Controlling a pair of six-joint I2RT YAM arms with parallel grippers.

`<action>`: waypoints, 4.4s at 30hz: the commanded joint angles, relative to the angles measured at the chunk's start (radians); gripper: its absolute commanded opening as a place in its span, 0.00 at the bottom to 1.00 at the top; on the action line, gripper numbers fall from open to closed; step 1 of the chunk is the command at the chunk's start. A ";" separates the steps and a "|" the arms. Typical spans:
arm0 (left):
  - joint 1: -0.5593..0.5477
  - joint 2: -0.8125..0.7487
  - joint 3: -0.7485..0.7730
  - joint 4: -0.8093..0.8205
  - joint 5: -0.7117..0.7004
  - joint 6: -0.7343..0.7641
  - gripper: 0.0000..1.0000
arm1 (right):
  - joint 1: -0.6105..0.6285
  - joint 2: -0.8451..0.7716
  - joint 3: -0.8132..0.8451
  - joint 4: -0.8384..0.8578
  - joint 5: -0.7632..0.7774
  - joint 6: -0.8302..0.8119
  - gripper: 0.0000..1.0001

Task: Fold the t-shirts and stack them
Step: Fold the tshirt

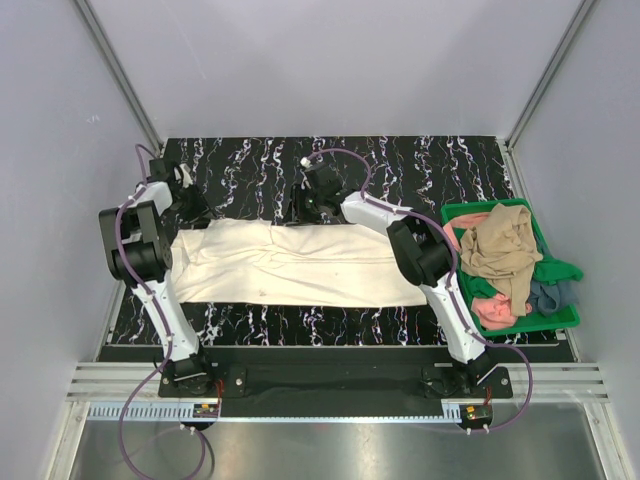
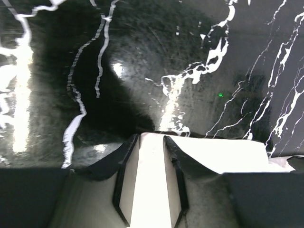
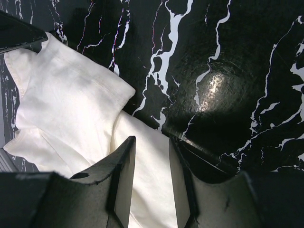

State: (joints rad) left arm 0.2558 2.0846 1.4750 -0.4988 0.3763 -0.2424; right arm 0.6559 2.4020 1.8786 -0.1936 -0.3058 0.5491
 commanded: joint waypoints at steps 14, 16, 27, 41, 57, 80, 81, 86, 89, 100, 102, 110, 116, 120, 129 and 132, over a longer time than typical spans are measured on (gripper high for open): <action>-0.032 -0.100 0.102 -0.009 0.100 -0.024 0.00 | -0.006 -0.118 -0.018 0.045 -0.007 -0.029 0.41; -0.050 -0.135 0.097 -0.009 0.110 -0.023 0.00 | -0.006 -0.124 -0.018 0.046 -0.009 -0.029 0.41; -0.066 -0.340 -0.097 -0.037 0.104 -0.038 0.00 | -0.004 -0.214 -0.088 0.046 0.001 0.006 0.41; -0.090 -0.604 -0.398 -0.058 0.075 -0.084 0.00 | 0.044 -0.205 -0.107 0.062 -0.082 -0.011 0.44; -0.090 -0.872 -0.525 -0.175 -0.071 -0.161 0.00 | 0.151 -0.326 -0.298 0.060 -0.029 -0.173 0.47; -0.113 -0.870 -0.691 -0.185 -0.125 -0.204 0.00 | 0.218 -0.340 -0.368 0.071 0.166 0.118 0.42; -0.113 -0.870 -0.690 -0.184 -0.128 -0.205 0.00 | 0.218 -0.327 -0.354 0.072 0.162 0.115 0.41; -0.113 -0.853 -0.691 -0.173 -0.134 -0.212 0.00 | 0.218 -0.270 -0.291 0.072 0.166 0.114 0.42; -0.115 -0.850 -0.694 -0.167 -0.131 -0.213 0.00 | 0.218 -0.253 -0.276 0.071 0.174 0.107 0.42; -0.115 -0.847 -0.702 -0.149 -0.137 -0.222 0.00 | 0.220 -0.198 -0.254 0.066 0.155 0.121 0.40; -0.113 -0.847 -0.703 -0.146 -0.137 -0.225 0.00 | 0.220 -0.201 -0.256 0.066 0.162 0.121 0.40; -0.113 -0.853 -0.705 -0.142 -0.142 -0.229 0.00 | 0.220 -0.199 -0.254 0.060 0.140 0.135 0.39; -0.113 -0.859 -0.706 -0.141 -0.143 -0.238 0.00 | 0.221 -0.195 -0.256 0.039 0.148 0.138 0.39; -0.113 -0.867 -0.697 -0.142 -0.148 -0.244 0.00 | 0.221 -0.192 -0.245 0.034 0.142 0.138 0.38; -0.113 -0.868 -0.705 -0.139 -0.157 -0.247 0.00 | 0.226 -0.202 -0.260 0.020 0.158 0.150 0.23; -0.112 -0.880 -0.708 -0.138 -0.162 -0.247 0.00 | 0.228 -0.208 -0.259 0.022 0.162 0.144 0.02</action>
State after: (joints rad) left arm 0.1452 1.2343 0.7746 -0.6777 0.2371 -0.4808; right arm 0.8745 2.2086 1.5963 -0.1703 -0.1497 0.6903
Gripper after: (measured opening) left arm 0.009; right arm 0.087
